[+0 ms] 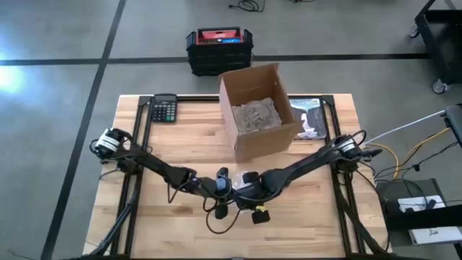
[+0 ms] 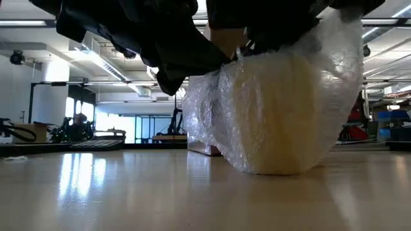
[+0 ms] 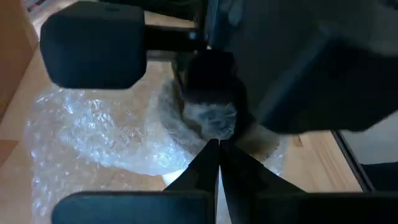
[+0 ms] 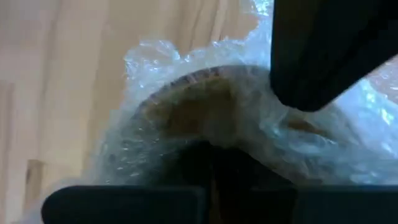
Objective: Wrap mug
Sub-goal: Wrap the yellow cup in bubble wrap
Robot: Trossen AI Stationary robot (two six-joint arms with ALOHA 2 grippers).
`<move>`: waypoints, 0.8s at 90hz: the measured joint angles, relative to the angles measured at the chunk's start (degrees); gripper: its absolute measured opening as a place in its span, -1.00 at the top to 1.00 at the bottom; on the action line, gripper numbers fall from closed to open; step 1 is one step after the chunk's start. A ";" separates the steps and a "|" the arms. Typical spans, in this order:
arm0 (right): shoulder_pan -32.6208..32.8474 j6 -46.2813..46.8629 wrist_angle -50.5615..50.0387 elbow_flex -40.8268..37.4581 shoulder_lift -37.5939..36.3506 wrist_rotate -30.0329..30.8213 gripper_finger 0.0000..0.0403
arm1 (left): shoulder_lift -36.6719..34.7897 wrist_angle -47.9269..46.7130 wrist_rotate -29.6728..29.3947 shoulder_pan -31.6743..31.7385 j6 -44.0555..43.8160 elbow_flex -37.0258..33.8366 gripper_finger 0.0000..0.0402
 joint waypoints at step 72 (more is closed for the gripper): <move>-0.25 -2.54 -4.64 2.52 -1.70 6.88 0.99 | -0.04 0.17 0.53 0.00 -0.07 0.00 1.00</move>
